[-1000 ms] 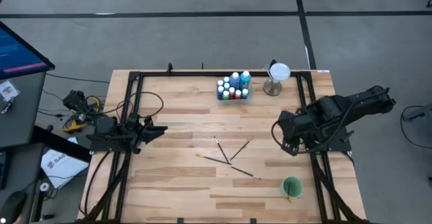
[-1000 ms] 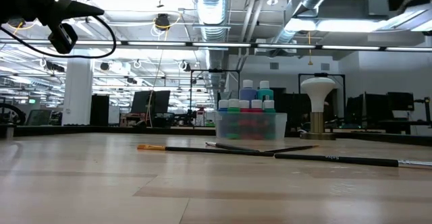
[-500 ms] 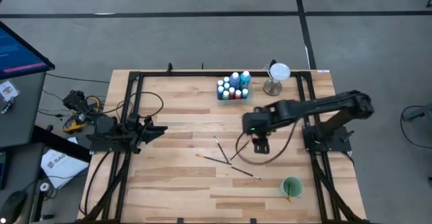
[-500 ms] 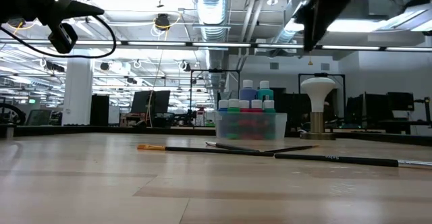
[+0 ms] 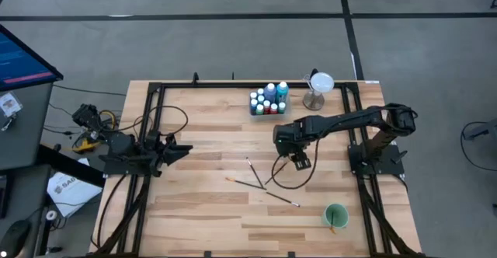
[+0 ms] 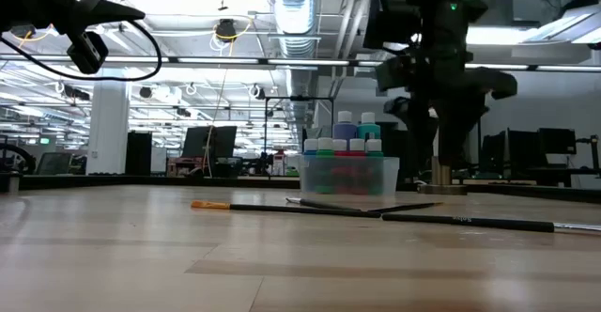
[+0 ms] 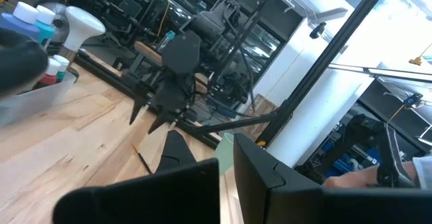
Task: Pick & Place Paint Supplies
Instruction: Put the orange paintbrush into the green cup
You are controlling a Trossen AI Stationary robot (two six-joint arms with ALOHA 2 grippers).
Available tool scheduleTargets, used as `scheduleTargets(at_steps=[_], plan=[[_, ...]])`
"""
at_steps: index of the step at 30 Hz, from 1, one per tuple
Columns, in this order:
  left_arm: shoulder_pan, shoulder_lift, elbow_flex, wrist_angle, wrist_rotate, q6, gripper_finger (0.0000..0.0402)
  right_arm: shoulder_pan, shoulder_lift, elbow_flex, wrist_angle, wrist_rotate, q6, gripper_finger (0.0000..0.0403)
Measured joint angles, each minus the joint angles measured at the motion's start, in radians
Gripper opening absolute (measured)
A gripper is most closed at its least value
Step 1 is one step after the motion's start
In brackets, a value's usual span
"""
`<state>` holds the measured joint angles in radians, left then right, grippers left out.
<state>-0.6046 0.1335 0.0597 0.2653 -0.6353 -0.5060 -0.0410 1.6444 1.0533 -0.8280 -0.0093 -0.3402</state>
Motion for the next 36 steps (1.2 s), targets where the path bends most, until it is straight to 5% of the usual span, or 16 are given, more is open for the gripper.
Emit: scheduleTargets(at_steps=[20,30,36], plan=[[0.0,0.0,0.0,0.006,0.0,0.0,0.0002,0.047,0.012,-0.24,0.306,0.024,-0.052,0.0158],[0.0,0.0,0.0,0.008,0.0,0.0,0.0002,0.048,0.051,-0.228,0.276,0.033,0.01,0.002],[0.0,0.0,0.0,0.012,0.0,0.0,0.0002,0.049,0.051,-0.223,0.226,0.049,0.075,0.0004]])
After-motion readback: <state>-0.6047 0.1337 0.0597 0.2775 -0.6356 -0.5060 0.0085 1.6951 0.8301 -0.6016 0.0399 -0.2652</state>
